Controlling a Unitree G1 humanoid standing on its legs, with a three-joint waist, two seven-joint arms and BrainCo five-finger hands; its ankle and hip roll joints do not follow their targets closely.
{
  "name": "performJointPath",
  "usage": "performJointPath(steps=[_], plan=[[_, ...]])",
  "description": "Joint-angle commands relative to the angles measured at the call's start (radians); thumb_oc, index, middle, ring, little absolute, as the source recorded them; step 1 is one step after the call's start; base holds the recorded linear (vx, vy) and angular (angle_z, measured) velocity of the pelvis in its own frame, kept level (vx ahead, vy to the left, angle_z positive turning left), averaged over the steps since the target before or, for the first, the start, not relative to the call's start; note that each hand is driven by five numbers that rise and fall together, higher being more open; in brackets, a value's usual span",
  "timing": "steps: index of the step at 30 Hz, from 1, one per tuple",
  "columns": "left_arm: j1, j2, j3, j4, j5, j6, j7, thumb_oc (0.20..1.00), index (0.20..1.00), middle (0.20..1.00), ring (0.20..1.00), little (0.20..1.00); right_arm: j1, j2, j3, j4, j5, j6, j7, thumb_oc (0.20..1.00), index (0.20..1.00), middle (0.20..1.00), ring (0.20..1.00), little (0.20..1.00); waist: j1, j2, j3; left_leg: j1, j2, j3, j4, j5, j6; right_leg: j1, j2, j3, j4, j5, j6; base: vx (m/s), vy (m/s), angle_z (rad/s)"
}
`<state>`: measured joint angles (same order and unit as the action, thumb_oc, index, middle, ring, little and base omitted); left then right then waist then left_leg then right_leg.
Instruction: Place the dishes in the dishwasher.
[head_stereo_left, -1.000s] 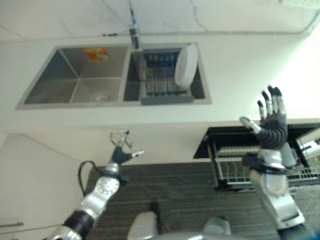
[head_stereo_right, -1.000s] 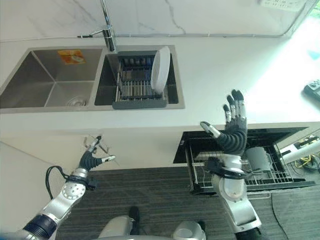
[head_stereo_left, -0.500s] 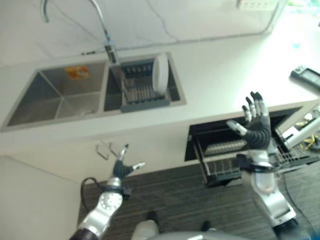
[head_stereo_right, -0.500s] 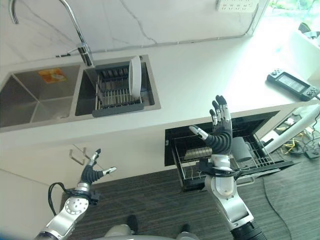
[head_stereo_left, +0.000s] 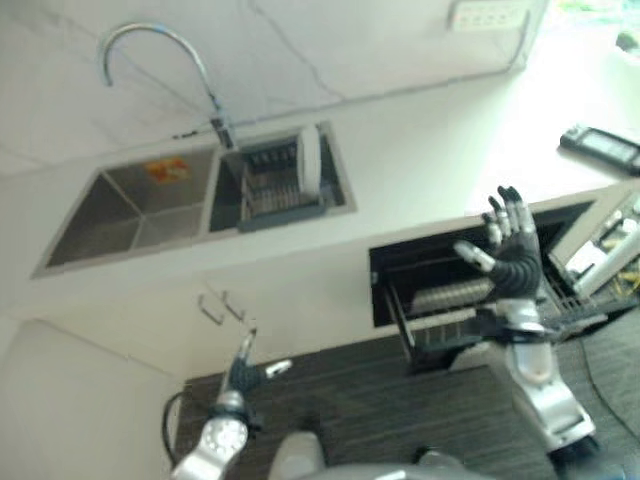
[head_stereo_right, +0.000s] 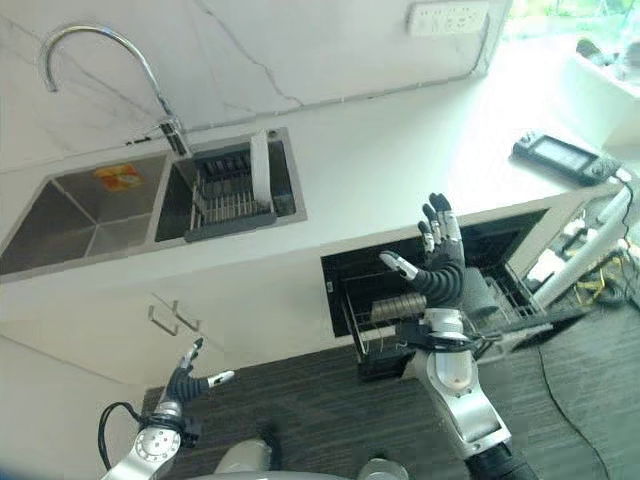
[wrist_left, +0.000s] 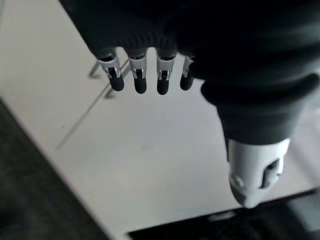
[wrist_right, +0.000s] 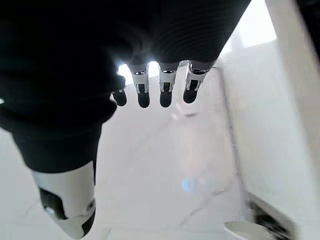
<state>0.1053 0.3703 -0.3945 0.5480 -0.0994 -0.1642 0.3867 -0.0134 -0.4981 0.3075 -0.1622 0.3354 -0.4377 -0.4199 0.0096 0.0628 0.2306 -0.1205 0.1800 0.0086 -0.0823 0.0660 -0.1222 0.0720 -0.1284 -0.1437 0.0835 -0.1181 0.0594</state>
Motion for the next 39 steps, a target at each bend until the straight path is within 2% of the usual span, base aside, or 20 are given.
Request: performJointPath(steps=[1, 3, 4, 6, 7, 8, 10, 11, 13, 14, 21, 25, 27, 32, 35, 39], plan=[[-0.014, -0.022, 0.052, 0.096, -0.096, -0.038, -0.095, 1.0, 1.0, 1.0, 1.0, 1.0, -0.051, 0.005, -0.008, -0.067, -0.009, -0.053, 0.013, 1.0, 1.0, 1.0, 1.0, 1.0, 0.009, -0.021, -0.016, 0.005, -0.017, 0.063, 0.096, 0.041, 0.006, 0.074, 0.033, -0.016, -0.013, -0.016, 0.002, 0.34, 0.251, -0.29], [-0.007, -0.075, 0.087, 0.298, -0.116, -0.021, -0.17, 1.0, 1.0, 1.0, 1.0, 1.0, -0.033, 0.016, -0.023, -0.087, -0.002, -0.045, 0.032, 1.0, 1.0, 1.0, 1.0, 1.0, 0.006, -0.031, -0.033, 0.012, -0.022, 0.083, 0.121, 0.008, 0.016, 0.093, -0.003, -0.039, -0.004, -0.021, 0.03, 0.35, 0.149, -0.61], [-0.004, -0.092, 0.115, 0.379, -0.144, 0.039, -0.214, 1.0, 1.0, 1.0, 1.0, 1.0, -0.028, 0.024, -0.027, -0.097, -0.017, -0.046, 0.041, 1.0, 1.0, 1.0, 1.0, 1.0, 0.012, -0.038, -0.041, 0.015, -0.026, 0.081, 0.127, -0.004, 0.02, 0.103, -0.02, -0.048, -0.006, -0.018, 0.046, 0.26, 0.031, -0.34], [-0.001, -0.108, 0.145, 0.513, -0.231, 0.112, -0.278, 1.0, 1.0, 1.0, 1.0, 1.0, -0.029, 0.031, -0.024, -0.117, -0.014, -0.024, 0.035, 1.0, 1.0, 1.0, 1.0, 1.0, 0.016, -0.045, -0.052, 0.018, -0.03, 0.083, 0.133, -0.015, 0.025, 0.116, -0.04, -0.049, -0.016, -0.011, 0.065, 0.18, 0.023, 0.05], [0.003, -0.121, 0.17, 0.584, -0.261, 0.118, -0.304, 1.0, 1.0, 1.0, 1.0, 1.0, -0.031, 0.035, -0.02, -0.12, -0.001, -0.019, 0.034, 1.0, 1.0, 1.0, 1.0, 1.0, 0.017, -0.048, -0.056, 0.018, -0.031, 0.082, 0.138, -0.022, 0.027, 0.12, -0.046, -0.047, -0.02, -0.009, 0.071, 0.15, 0.012, 0.02], [0.008, -0.135, 0.209, 0.67, -0.314, 0.166, -0.349, 1.0, 1.0, 1.0, 1.0, 1.0, -0.034, 0.043, -0.014, -0.126, 0.008, -0.013, 0.035, 1.0, 1.0, 1.0, 1.0, 1.0, 0.016, -0.054, -0.061, 0.024, -0.033, 0.086, 0.139, -0.032, 0.033, 0.124, -0.053, -0.041, -0.028, -0.005, 0.08, 0.13, 0.0, -0.08], [0.013, -0.143, 0.257, 0.734, -0.356, 0.254, -0.406, 1.0, 1.0, 1.0, 1.0, 1.0, -0.037, 0.054, -0.008, -0.132, 0.001, -0.009, 0.046, 1.0, 1.0, 1.0, 1.0, 1.0, 0.017, -0.059, -0.066, 0.025, -0.033, 0.093, 0.147, -0.042, 0.036, 0.129, -0.061, -0.036, -0.038, 0.0, 0.09, 0.1, -0.009, -0.31], [0.013, -0.146, 0.27, 0.749, -0.36, 0.274, -0.42, 1.0, 1.0, 1.0, 1.0, 1.0, -0.037, 0.056, -0.006, -0.135, 0.001, -0.005, 0.05, 1.0, 1.0, 1.0, 1.0, 1.0, 0.018, -0.061, -0.068, 0.023, -0.032, 0.095, 0.151, -0.045, 0.036, 0.132, -0.064, -0.036, -0.042, 0.002, 0.092, 0.06, -0.016, -0.43], [0.012, -0.154, 0.303, 0.795, -0.411, 0.383, -0.459, 1.0, 1.0, 1.0, 1.0, 1.0, -0.036, 0.065, -0.004, -0.13, 0.008, 0.0, 0.061, 1.0, 1.0, 1.0, 1.0, 1.0, 0.02, -0.065, -0.073, 0.017, -0.025, 0.104, 0.156, -0.05, 0.033, 0.137, -0.071, -0.039, -0.056, 0.008, 0.1, 0.05, -0.015, -0.41], [0.012, -0.157, 0.312, 0.8, -0.415, 0.409, -0.463, 1.0, 1.0, 1.0, 1.0, 1.0, -0.036, 0.068, -0.009, -0.132, 0.008, 0.005, 0.065, 1.0, 1.0, 1.0, 1.0, 1.0, 0.021, -0.066, -0.074, 0.016, -0.022, 0.107, 0.154, -0.049, 0.031, 0.138, -0.073, -0.042, -0.061, 0.01, 0.102, 0.02, -0.013, -0.34], [0.007, -0.174, 0.316, 0.815, -0.439, 0.47, -0.418, 1.0, 1.0, 1.0, 1.0, 1.0, -0.026, 0.062, -0.016, -0.134, 0.023, 0.022, 0.086, 1.0, 1.0, 1.0, 1.0, 1.0, 0.024, -0.073, -0.082, 0.005, -0.002, 0.117, 0.12, -0.022, 0.013, 0.136, -0.063, -0.059, -0.107, 0.028, 0.099, 0.0, -0.02, -0.09], [0.017, -0.176, 0.333, 0.822, -0.438, 0.473, -0.406, 1.0, 1.0, 1.0, 1.0, 1.0, -0.027, 0.05, -0.027, -0.125, 0.067, 0.033, 0.133, 1.0, 1.0, 1.0, 1.0, 1.0, 0.034, -0.078, -0.087, 0.002, -0.003, 0.109, 0.123, -0.024, 0.011, 0.137, -0.06, -0.075, -0.112, 0.027, 0.095, 0.01, -0.046, 0.02], [0.029, -0.167, 0.336, 0.821, -0.366, 0.475, -0.391, 1.0, 1.0, 1.0, 1.0, 1.0, -0.051, 0.044, -0.031, -0.113, 0.106, 0.052, 0.172, 1.0, 1.0, 1.0, 1.0, 1.0, 0.05, -0.077, -0.1, 0.017, -0.001, 0.107, 0.099, -0.017, 0.007, 0.146, -0.059, -0.098, -0.118, 0.03, 0.098, 0.07, -0.037, 0.06], [0.036, -0.151, 0.31, 0.82, -0.242, 0.491, -0.35, 1.0, 1.0, 1.0, 1.0, 1.0, -0.116, 0.029, -0.02, -0.115, 0.134, 0.118, 0.24, 1.0, 1.0, 1.0, 1.0, 1.0, 0.073, -0.077, -0.118, 0.032, -0.007, 0.093, 0.077, -0.011, 0.004, 0.152, -0.049, -0.107, -0.131, 0.034, 0.09, 0.1, -0.023, 0.07], [0.033, -0.138, 0.297, 0.819, -0.207, 0.506, -0.337, 1.0, 1.0, 1.0, 1.0, 1.0, -0.212, 0.023, -0.041, -0.097, 0.216, 0.198, 0.263, 1.0, 1.0, 1.0, 1.0, 1.0, 0.095, -0.08, -0.126, 0.025, -0.014, 0.083, 0.097, -0.02, 0.0, 0.156, -0.043, -0.12, -0.142, 0.041, 0.083, 0.12, -0.006, 0.05], [0.033, -0.136, 0.293, 0.83, -0.168, 0.514, -0.328, 1.0, 1.0, 1.0, 1.0, 1.0, -0.3, 0.05, -0.069, -0.025, 0.357, 0.268, 0.292, 1.0, 1.0, 1.0, 1.0, 1.0, 0.12, -0.084, -0.13, 0.028, -0.02, 0.074, 0.1, -0.024, -0.002, 0.171, -0.043, -0.145, -0.151, 0.045, 0.081, 0.1, 0.01, 0.2]])
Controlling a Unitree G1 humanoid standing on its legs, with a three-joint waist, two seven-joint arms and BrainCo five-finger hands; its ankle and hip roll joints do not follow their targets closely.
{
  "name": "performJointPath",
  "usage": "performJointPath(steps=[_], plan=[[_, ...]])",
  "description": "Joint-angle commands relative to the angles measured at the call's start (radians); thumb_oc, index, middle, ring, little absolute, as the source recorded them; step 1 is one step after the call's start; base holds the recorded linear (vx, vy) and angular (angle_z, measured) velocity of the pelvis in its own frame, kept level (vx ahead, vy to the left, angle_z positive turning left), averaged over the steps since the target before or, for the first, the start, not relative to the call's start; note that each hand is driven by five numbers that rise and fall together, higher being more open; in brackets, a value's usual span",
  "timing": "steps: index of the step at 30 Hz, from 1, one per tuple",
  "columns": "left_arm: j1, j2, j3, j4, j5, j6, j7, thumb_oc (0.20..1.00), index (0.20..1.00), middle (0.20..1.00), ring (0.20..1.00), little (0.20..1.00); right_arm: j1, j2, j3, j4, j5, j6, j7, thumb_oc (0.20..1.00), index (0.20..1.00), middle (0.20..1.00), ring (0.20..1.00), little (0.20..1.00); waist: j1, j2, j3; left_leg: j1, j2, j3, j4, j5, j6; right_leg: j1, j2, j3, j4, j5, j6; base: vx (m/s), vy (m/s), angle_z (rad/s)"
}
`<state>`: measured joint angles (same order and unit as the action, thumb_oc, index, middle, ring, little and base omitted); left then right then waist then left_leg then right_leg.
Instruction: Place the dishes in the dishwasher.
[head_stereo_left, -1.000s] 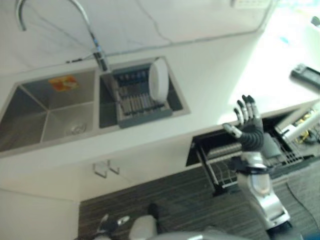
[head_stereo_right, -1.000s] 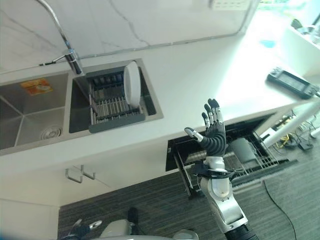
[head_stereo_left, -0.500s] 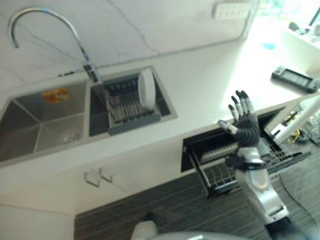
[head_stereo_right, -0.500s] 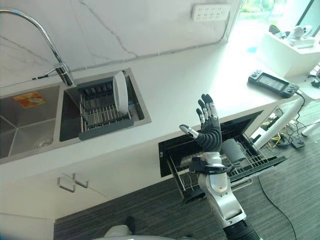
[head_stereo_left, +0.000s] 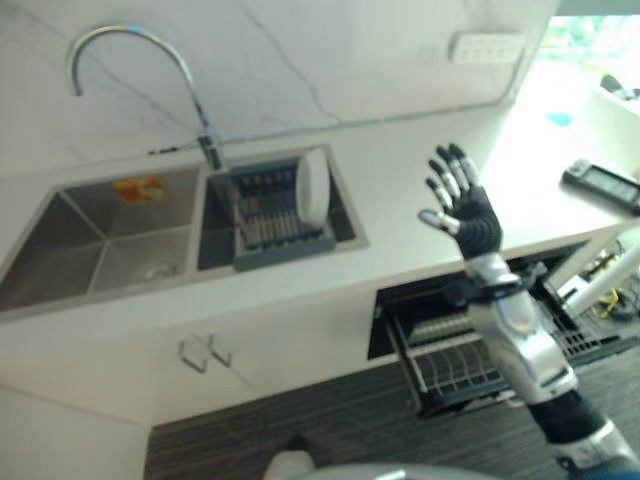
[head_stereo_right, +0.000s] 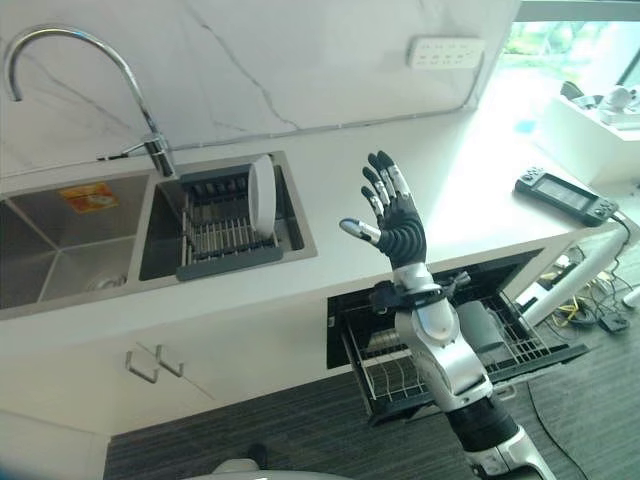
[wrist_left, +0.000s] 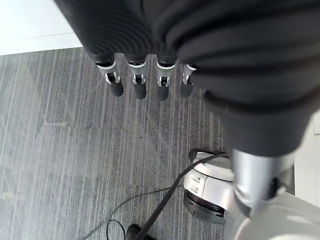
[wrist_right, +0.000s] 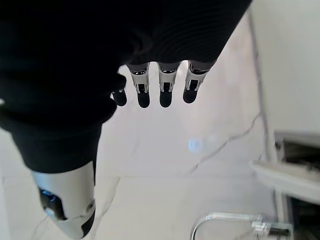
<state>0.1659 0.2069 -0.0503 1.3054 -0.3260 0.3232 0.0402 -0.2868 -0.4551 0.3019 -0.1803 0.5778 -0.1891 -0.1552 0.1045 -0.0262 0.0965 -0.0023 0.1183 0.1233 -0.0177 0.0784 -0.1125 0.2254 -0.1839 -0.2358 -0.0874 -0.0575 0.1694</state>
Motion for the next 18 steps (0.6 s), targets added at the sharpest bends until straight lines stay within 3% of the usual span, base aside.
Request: performJointPath(steps=[1, 7, 12, 18], plan=[[-0.029, 0.029, -0.052, 0.074, 0.07, 0.032, 0.018, 1.0, 1.0, 1.0, 1.0, 1.0, -0.039, 0.017, -0.07, 0.014, 0.179, 0.03, 0.032, 1.0, 1.0, 1.0, 1.0, 1.0, 0.029, 0.004, 0.003, -0.089, 0.04, -0.041, 0.034, -0.036, -0.011, 0.021, 0.012, -0.057, 0.018, -0.015, -0.028, 0.09, 0.015, 0.13], [-0.042, 0.049, -0.059, 0.075, 0.126, 0.041, 0.002, 1.0, 1.0, 1.0, 1.0, 1.0, -0.129, 0.083, -0.089, 0.139, 0.17, 0.083, 0.025, 1.0, 1.0, 1.0, 1.0, 1.0, 0.065, -0.001, -0.009, -0.084, 0.026, -0.05, 0.03, -0.041, -0.006, 0.039, -0.004, -0.098, 0.012, -0.008, -0.016, 0.11, 0.033, 0.1], [-0.054, 0.071, -0.067, 0.069, 0.157, 0.038, -0.008, 1.0, 1.0, 1.0, 1.0, 1.0, -0.268, 0.08, -0.124, 0.278, 0.149, 0.131, -0.001, 1.0, 1.0, 1.0, 1.0, 1.0, 0.102, -0.006, -0.004, -0.109, 0.021, -0.072, 0.066, -0.05, -0.007, 0.054, -0.012, -0.123, 0.013, -0.009, -0.014, 0.08, 0.02, 0.13], [-0.064, 0.093, -0.067, 0.077, 0.211, 0.064, -0.027, 1.0, 1.0, 1.0, 1.0, 1.0, -0.385, 0.042, -0.151, 0.427, 0.142, 0.133, -0.03, 1.0, 1.0, 1.0, 1.0, 1.0, 0.147, -0.012, 0.0, -0.14, 0.012, -0.11, 0.09, -0.051, -0.01, 0.069, -0.013, -0.153, 0.015, -0.014, -0.012, 0.08, 0.009, 0.23]])
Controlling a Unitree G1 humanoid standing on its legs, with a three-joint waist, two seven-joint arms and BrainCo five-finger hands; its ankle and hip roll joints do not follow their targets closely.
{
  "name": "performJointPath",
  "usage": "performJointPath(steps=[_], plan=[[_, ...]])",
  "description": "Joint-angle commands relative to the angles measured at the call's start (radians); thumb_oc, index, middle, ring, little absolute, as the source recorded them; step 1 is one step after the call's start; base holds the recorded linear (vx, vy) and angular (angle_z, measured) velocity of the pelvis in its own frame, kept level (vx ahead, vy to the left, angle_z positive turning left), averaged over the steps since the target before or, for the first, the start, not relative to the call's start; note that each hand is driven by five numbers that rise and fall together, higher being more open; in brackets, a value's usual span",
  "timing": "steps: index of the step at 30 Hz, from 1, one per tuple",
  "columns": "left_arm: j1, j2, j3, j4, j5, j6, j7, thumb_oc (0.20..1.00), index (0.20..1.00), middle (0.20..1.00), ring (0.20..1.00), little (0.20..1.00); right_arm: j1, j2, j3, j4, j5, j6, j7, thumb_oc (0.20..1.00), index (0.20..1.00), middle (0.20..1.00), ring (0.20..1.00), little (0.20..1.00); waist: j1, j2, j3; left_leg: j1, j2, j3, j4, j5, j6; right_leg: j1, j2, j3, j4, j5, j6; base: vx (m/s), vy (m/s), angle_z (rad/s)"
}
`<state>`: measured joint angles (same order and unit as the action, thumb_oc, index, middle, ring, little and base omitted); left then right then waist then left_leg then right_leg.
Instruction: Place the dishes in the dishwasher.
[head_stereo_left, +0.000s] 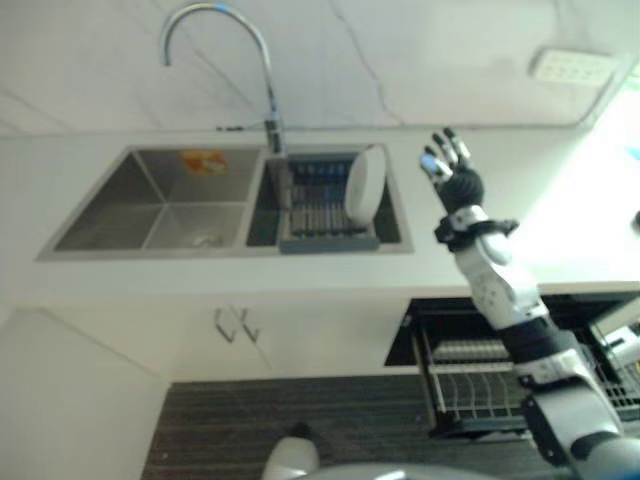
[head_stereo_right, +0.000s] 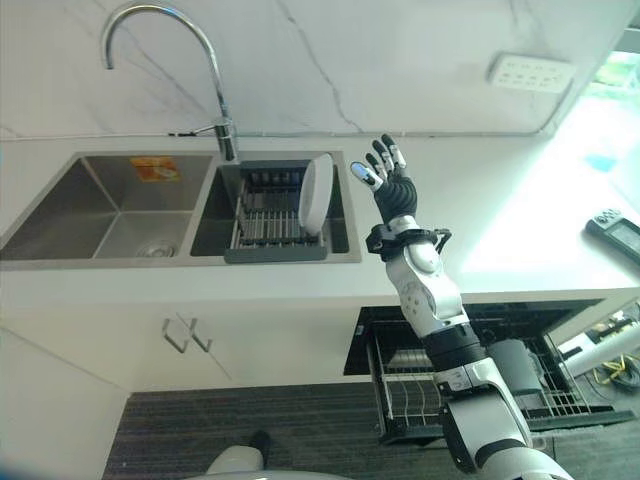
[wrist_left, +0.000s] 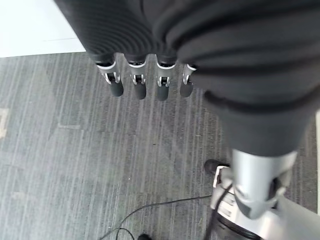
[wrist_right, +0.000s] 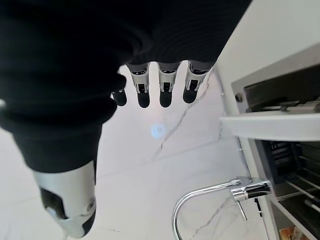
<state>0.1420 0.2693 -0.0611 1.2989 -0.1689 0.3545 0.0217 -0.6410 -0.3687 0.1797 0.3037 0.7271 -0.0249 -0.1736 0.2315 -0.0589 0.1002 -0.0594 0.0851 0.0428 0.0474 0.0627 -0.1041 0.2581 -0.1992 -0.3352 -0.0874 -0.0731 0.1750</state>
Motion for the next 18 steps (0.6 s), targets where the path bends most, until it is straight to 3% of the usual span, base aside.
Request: performJointPath(steps=[1, 18], plan=[[-0.041, 0.033, -0.057, 0.085, 0.06, 0.036, -0.012, 1.0, 1.0, 1.0, 1.0, 1.0, -0.043, -0.051, -0.031, -0.044, -0.008, -0.027, -0.016, 1.0, 1.0, 1.0, 1.0, 1.0, 0.026, 0.02, -0.003, -0.087, 0.043, -0.036, 0.027, -0.035, -0.018, 0.038, 0.003, -0.058, 0.016, 0.0, -0.018, 0.07, 0.007, 0.2], [-0.049, 0.047, -0.09, 0.058, 0.112, 0.065, -0.003, 1.0, 1.0, 1.0, 1.0, 1.0, -0.061, -0.062, -0.077, 0.091, -0.027, -0.029, -0.073, 1.0, 1.0, 1.0, 1.0, 1.0, 0.078, 0.025, 0.04, -0.158, 0.016, -0.063, 0.11, -0.049, -0.005, 0.061, -0.043, -0.111, 0.045, 0.003, 0.008, 0.08, 0.024, 0.04]])
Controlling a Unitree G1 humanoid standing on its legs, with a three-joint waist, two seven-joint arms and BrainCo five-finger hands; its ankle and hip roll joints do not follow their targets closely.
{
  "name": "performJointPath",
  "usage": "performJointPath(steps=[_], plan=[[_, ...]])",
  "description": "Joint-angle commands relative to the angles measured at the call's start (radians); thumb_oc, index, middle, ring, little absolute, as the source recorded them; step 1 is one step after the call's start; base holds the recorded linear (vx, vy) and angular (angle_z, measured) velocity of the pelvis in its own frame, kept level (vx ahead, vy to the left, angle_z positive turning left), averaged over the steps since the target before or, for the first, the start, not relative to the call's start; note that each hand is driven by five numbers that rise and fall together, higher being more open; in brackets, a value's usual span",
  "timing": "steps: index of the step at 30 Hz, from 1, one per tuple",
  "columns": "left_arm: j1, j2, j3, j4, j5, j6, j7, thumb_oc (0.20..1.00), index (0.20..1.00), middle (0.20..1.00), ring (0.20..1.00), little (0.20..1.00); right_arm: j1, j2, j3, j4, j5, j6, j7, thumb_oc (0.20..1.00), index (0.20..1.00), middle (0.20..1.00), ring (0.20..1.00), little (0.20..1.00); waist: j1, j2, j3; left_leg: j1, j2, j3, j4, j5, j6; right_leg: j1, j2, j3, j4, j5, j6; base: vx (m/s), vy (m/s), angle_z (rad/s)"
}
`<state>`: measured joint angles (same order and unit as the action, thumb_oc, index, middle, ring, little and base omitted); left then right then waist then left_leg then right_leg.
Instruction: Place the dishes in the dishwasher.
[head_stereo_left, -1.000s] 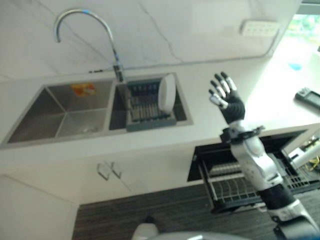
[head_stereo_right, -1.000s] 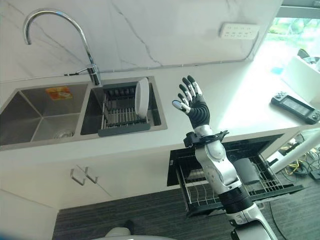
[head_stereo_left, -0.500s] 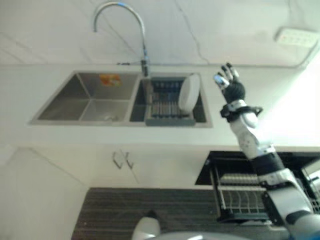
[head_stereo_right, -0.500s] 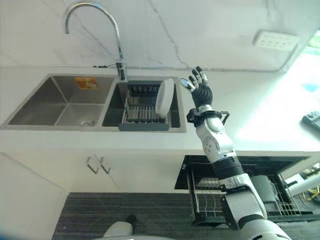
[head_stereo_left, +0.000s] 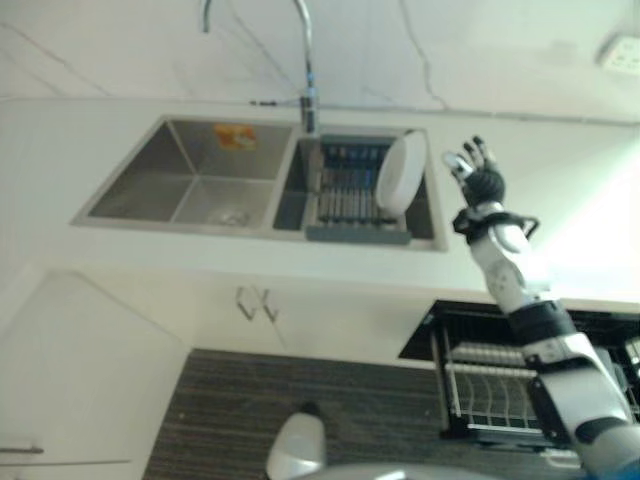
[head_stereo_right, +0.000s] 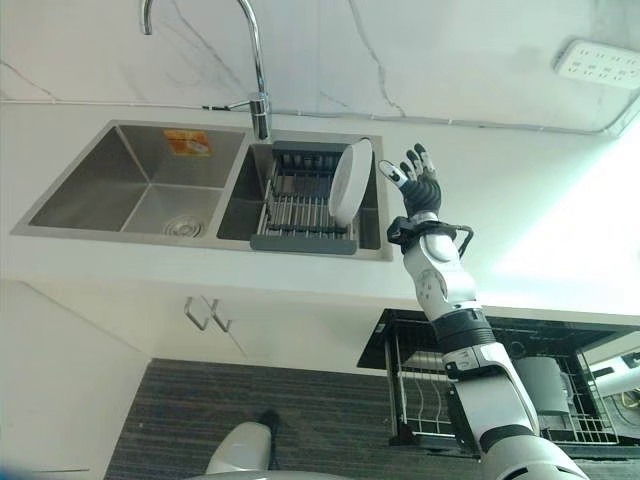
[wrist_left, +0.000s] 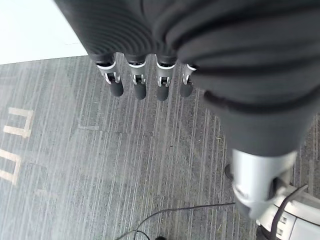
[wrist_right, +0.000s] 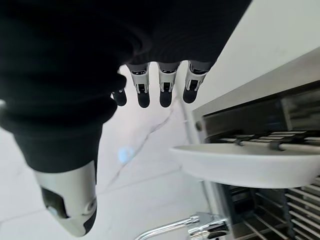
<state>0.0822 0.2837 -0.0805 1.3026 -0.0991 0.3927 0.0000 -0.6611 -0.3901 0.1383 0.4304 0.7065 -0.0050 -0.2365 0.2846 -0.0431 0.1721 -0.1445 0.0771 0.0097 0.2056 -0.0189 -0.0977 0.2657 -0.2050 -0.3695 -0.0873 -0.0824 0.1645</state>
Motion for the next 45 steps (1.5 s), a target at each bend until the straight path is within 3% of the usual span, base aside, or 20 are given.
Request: performJointPath(steps=[1, 8, 12, 17, 33, 36, 39, 45], plan=[[0.01, 0.033, -0.074, 0.052, 0.04, 0.027, 0.02, 1.0, 1.0, 1.0, 1.0, 1.0, -0.038, -0.039, -0.036, -0.035, -0.006, -0.051, -0.01, 1.0, 1.0, 1.0, 1.0, 1.0, 0.025, 0.009, -0.028, -0.078, 0.022, -0.033, -0.044, 0.032, -0.01, 0.052, -0.038, -0.075, 0.045, 0.013, 0.019, 0.05, -0.026, 0.03], [0.0, 0.04, -0.088, 0.034, 0.034, 0.022, 0.036, 1.0, 1.0, 1.0, 1.0, 1.0, -0.053, -0.033, -0.029, -0.024, -0.012, -0.069, -0.004, 1.0, 1.0, 1.0, 1.0, 1.0, 0.034, 0.005, -0.004, -0.12, 0.014, -0.058, -0.021, 0.036, -0.007, 0.034, -0.044, -0.055, 0.038, 0.021, 0.025, 0.01, -0.047, 0.01], [0.005, 0.053, -0.121, 0.022, 0.162, -0.006, 0.096, 1.0, 1.0, 1.0, 1.0, 1.0, -0.066, -0.035, -0.017, -0.019, -0.019, -0.069, -0.003, 1.0, 1.0, 1.0, 1.0, 1.0, 0.037, 0.006, 0.0, -0.135, 0.016, -0.067, -0.012, 0.038, -0.011, 0.029, -0.041, -0.043, 0.034, 0.021, 0.028, 0.01, -0.043, -0.01], [0.015, 0.05, -0.16, -0.001, 0.18, 0.0, 0.142, 1.0, 1.0, 1.0, 1.0, 1.0, -0.075, -0.035, -0.014, -0.005, -0.035, -0.062, 0.001, 1.0, 1.0, 1.0, 1.0, 1.0, 0.04, 0.006, 0.001, -0.15, 0.021, -0.068, -0.004, 0.041, -0.014, 0.028, -0.035, -0.037, 0.03, 0.016, 0.031, 0.0, -0.042, 0.0], [0.009, 0.068, -0.161, -0.01, 0.19, 0.009, 0.116, 1.0, 1.0, 1.0, 1.0, 1.0, -0.14, -0.079, 0.008, 0.064, -0.069, -0.053, 0.041, 1.0, 1.0, 1.0, 1.0, 1.0, 0.049, 0.016, 0.006, -0.181, 0.027, -0.087, 0.015, 0.051, -0.021, 0.03, -0.03, -0.019, 0.027, 0.004, 0.033, 0.01, -0.002, 0.02], [0.008, 0.08, -0.174, -0.112, 0.194, 0.115, 0.083, 1.0, 1.0, 1.0, 1.0, 1.0, -0.163, -0.086, 0.011, 0.05, -0.075, -0.012, 0.025, 1.0, 1.0, 1.0, 1.0, 1.0, 0.053, 0.029, 0.0, -0.179, 0.025, -0.086, 0.015, 0.053, -0.022, 0.038, -0.032, -0.016, 0.024, 0.003, 0.033, 0.03, 0.064, 0.01], [-0.009, 0.098, -0.179, -0.159, 0.2, 0.181, 0.039, 1.0, 1.0, 1.0, 1.0, 1.0, -0.192, -0.122, 0.015, 0.076, -0.05, 0.009, 0.055, 1.0, 1.0, 1.0, 1.0, 1.0, 0.051, 0.036, -0.014, -0.182, 0.027, -0.086, 0.014, 0.056, -0.025, 0.039, -0.037, -0.016, 0.021, 0.001, 0.037, 0.03, 0.069, 0.02], [-0.038, 0.102, -0.185, -0.143, 0.192, 0.199, 0.019, 1.0, 1.0, 1.0, 1.0, 1.0, -0.194, -0.115, 0.026, 0.101, -0.036, 0.01, 0.047, 1.0, 1.0, 1.0, 1.0, 1.0, 0.047, 0.043, -0.017, -0.183, 0.035, -0.08, 0.017, 0.059, -0.027, 0.046, -0.043, -0.022, 0.022, -0.001, 0.044, 0.02, 0.041, 0.02]])
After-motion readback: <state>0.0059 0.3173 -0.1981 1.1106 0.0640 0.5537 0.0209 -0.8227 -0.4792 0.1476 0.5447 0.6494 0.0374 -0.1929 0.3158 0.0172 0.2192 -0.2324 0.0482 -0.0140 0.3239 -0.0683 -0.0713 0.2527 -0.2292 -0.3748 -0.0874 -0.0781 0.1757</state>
